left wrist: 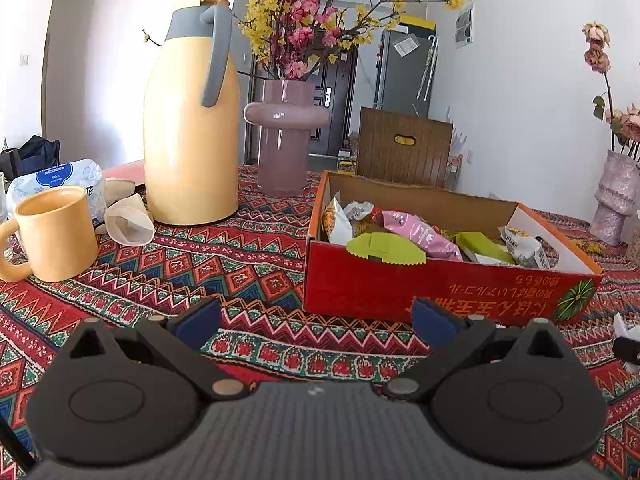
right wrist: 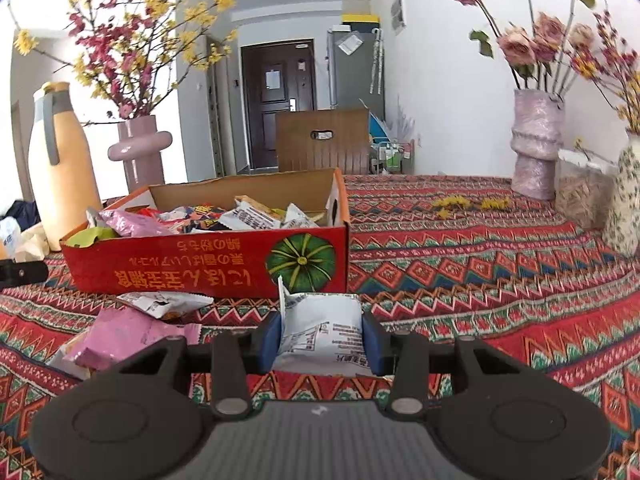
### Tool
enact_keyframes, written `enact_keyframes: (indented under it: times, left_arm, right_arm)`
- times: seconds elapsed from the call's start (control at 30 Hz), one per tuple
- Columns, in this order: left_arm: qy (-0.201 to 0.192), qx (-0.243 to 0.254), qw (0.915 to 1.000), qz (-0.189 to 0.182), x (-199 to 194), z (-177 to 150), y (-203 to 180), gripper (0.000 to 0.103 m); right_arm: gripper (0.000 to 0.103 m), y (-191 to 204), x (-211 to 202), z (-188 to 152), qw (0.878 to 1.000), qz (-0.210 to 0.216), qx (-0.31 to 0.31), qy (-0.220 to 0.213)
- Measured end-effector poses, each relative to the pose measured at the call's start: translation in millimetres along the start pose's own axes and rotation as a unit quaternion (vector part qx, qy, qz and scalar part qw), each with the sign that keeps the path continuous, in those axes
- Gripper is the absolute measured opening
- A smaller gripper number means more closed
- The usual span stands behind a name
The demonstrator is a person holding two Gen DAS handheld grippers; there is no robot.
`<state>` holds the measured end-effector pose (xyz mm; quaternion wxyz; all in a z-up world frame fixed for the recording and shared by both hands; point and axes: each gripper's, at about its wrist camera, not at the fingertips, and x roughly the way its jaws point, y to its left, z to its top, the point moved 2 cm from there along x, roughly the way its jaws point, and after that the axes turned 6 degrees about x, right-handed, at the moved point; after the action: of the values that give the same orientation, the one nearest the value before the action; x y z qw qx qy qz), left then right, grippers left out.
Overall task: Organize snacks
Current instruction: 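Grasp a cracker packet with the left gripper while the right holds the sachet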
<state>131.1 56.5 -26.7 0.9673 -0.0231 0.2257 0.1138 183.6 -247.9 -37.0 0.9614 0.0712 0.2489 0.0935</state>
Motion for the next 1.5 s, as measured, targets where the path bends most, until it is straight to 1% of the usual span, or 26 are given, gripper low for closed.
enact_keyframes:
  times: [0.1,0.23,0.3,0.37,0.47,0.5,0.57,0.7,0.8,0.9,0.93,0.97,1.0,1.07,1.13,1.2,1.23,1.27,1.37,1.5]
  left_arm:
    - [0.015,0.002,0.9998,0.012,1.7,0.1,0.0,0.103]
    - [0.046,0.033,0.9983,0.012,-2.2,-1.3,-9.6,0.103]
    - [0.059,0.045,0.9973,-0.005,-7.6,-1.4,-16.8,0.103]
    - [0.066,0.061,0.9955,-0.033,-16.4,-1.5,-25.6,0.103]
    - [0.064,0.096,0.9905,-0.074,-31.4,-3.7,-42.6,0.103]
    - [0.063,0.109,0.9884,-0.084,-35.1,-5.3,-48.7,0.103]
    - [0.065,0.131,0.9849,-0.093,-38.1,-9.7,-61.5,0.103]
    - [0.083,0.154,0.9805,-0.089,-30.7,-19.6,-81.9,0.103]
    - [0.095,0.161,0.9786,-0.085,-18.9,-23.5,-91.3,0.103]
    - [0.104,0.172,0.9772,-0.068,-8.9,-24.5,-99.3,0.102]
    - [0.107,0.175,0.9767,-0.064,-6.8,-24.6,-100.1,0.100]
    - [0.110,0.177,0.9761,-0.061,-4.9,-25.3,-101.9,0.094]
    - [0.113,0.178,0.9755,-0.061,-3.6,-25.8,-102.8,0.091]
    - [0.118,0.178,0.9749,-0.063,-0.3,-27.3,-104.3,0.089]
    - [0.121,0.176,0.9748,-0.064,2.6,-28.2,-103.2,0.085]
    - [0.126,0.170,0.9750,-0.069,5.0,-28.7,-100.6,0.072]
    - [0.127,0.168,0.9751,-0.070,5.8,-28.8,-99.8,0.069]
    - [0.125,0.168,0.9754,-0.071,5.7,-28.7,-98.6,0.065]
    - [0.119,0.163,0.9759,-0.082,0.9,-28.3,-93.0,0.058]
    - [0.113,0.155,0.9775,-0.087,-5.3,-28.3,-84.8,0.053]
  right_arm:
    - [0.042,-2.7,3.3,-1.1,1.000,-0.001,0.010,-0.008]
    - [0.042,-7.7,2.8,-2.1,1.000,0.008,0.026,-0.009]
    - [0.042,-9.5,2.4,-1.9,0.999,0.012,0.032,-0.009]
    - [0.042,-11.1,1.7,-1.8,0.999,0.016,0.037,-0.011]
    - [0.043,-12.5,0.3,-2.0,0.999,0.020,0.042,-0.014]
    - [0.043,-13.0,-0.2,-2.0,0.999,0.023,0.044,-0.015]
    - [0.043,-13.6,-1.8,-2.5,0.998,0.027,0.046,-0.018]
    - [0.043,-13.8,-3.6,-2.9,0.998,0.034,0.048,-0.022]
    - [0.043,-14.2,-5.2,-3.3,0.998,0.037,0.050,-0.024]
    - [0.043,-14.8,-5.3,-3.3,0.998,0.038,0.053,-0.025]
    - [0.043,-14.9,-5.2,-3.3,0.998,0.038,0.054,-0.025]
    - [0.043,-14.9,-5.4,-3.2,0.997,0.039,0.054,-0.025]
    - [0.043,-14.9,-5.6,-3.2,0.997,0.040,0.054,-0.026]
    - [0.043,-15.3,-5.8,-3.4,0.997,0.041,0.055,-0.026]
    - [0.043,-15.2,-5.8,-3.4,0.997,0.042,0.055,-0.026]
    - [0.043,-15.1,-5.8,-3.4,0.997,0.043,0.055,-0.026]
    - [0.043,-15.0,-5.9,-3.3,0.997,0.044,0.055,-0.026]
    - [0.044,-15.0,-5.9,-3.4,0.997,0.043,0.055,-0.026]
    - [0.044,-15.0,-5.7,-3.4,0.997,0.043,0.054,-0.026]
    - [0.044,-15.1,-5.9,-3.4,0.997,0.043,0.054,-0.025]
